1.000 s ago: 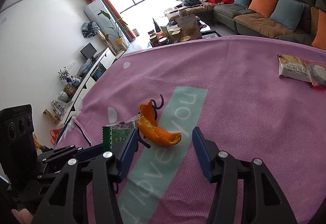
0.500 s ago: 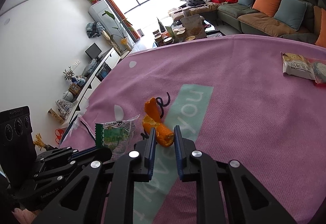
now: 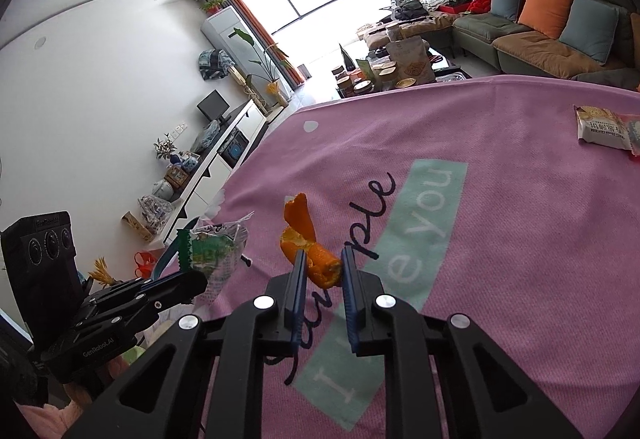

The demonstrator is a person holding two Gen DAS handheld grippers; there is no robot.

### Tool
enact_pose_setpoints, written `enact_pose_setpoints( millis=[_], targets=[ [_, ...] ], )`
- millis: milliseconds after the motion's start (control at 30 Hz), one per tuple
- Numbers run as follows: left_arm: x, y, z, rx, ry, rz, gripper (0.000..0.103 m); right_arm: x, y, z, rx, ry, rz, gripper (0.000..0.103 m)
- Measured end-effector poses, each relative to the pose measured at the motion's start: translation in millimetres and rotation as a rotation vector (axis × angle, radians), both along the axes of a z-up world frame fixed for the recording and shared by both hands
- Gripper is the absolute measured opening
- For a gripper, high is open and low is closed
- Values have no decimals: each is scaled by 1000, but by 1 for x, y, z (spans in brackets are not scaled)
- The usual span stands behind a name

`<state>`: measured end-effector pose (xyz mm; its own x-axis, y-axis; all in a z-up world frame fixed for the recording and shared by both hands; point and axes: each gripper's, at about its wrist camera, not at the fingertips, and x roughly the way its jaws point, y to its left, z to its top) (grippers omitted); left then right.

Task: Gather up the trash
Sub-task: 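Grasp the clear green-labelled wrapper with the left gripper while the right gripper grasps the orange peel, then carry the clear wrapper and orange peel toward the teal bin with both grippers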

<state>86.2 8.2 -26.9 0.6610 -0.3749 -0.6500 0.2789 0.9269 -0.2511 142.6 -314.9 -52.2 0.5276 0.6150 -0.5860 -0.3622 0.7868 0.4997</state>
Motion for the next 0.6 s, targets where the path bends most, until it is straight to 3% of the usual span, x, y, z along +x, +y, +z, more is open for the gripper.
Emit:
enact_pose_setpoints(
  millis=[600],
  targets=[
    [-42,49,4,14,-28,98,7,-25,41,8,-13,-32,86,15]
  ],
)
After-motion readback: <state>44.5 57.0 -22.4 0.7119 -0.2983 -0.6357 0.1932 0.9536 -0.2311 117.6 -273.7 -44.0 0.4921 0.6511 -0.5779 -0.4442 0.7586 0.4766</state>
